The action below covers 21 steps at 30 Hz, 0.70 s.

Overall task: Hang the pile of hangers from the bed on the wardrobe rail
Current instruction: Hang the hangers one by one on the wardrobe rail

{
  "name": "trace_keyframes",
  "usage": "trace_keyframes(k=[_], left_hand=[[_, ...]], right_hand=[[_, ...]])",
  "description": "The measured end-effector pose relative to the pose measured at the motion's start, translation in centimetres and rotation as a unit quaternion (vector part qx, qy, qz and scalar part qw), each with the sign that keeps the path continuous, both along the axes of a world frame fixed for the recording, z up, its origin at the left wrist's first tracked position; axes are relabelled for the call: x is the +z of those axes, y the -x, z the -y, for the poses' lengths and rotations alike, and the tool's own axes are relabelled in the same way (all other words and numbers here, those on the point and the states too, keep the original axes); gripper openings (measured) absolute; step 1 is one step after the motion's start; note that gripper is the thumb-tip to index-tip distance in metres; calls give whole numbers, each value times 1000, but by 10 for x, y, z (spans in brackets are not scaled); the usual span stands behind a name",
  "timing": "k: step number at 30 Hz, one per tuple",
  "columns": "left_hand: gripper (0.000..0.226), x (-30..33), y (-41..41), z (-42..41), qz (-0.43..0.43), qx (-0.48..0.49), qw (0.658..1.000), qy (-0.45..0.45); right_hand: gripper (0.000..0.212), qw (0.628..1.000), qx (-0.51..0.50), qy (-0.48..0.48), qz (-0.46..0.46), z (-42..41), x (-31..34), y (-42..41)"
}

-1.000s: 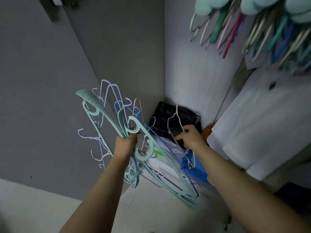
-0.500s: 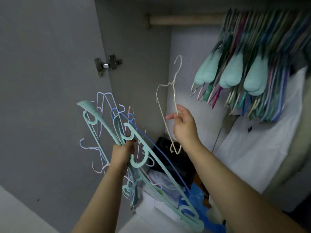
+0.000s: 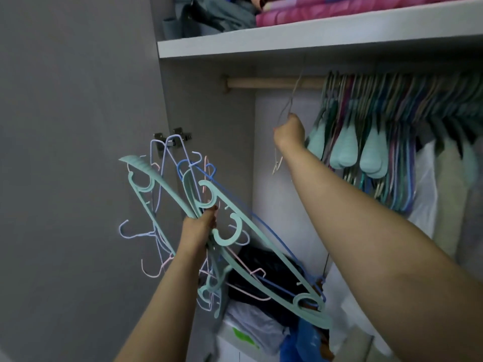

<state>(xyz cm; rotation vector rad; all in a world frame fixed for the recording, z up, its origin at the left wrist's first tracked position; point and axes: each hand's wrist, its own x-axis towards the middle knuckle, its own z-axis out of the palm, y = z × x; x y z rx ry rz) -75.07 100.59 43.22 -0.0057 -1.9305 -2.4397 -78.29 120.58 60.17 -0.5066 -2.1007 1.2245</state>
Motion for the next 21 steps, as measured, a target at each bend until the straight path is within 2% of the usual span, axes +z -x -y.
trace_keyframes(k=[2, 4, 8, 10, 12, 14, 17, 19, 21], left_hand=[[25, 1, -1, 0, 1, -10, 1000, 12], [24, 1, -4, 0, -7, -22, 1000, -2], [8, -8, -1, 5, -19, -44, 998, -27], [9, -13, 0, 8, -18, -57, 997, -55], [26, -18, -3, 10, -18, -82, 992, -95], [39, -26, -6, 14, -14, -100, 985, -141], [31, -39, -9, 21, 12, -138, 967, -214], [31, -48, -12, 24, 12, -192, 949, -251], [27, -55, -14, 28, 12, -266, 917, -297]], right_hand=[[40, 999, -7, 33, 25, -6, 4, 2], [36, 998, -8, 54, 30, -11, 0, 1], [41, 989, -88, 109, -40, -19, -14, -5], [52, 987, -57, 134, -65, -15, -27, -12], [62, 997, -47, 52, -35, -8, -45, -23], [64, 994, -64, -88, 3, 4, -71, -42], [63, 956, -123, -261, -58, 30, -108, -81], [54, 935, -130, -305, -121, 38, -132, -94], [38, 963, -34, -252, -91, 36, -147, -96]])
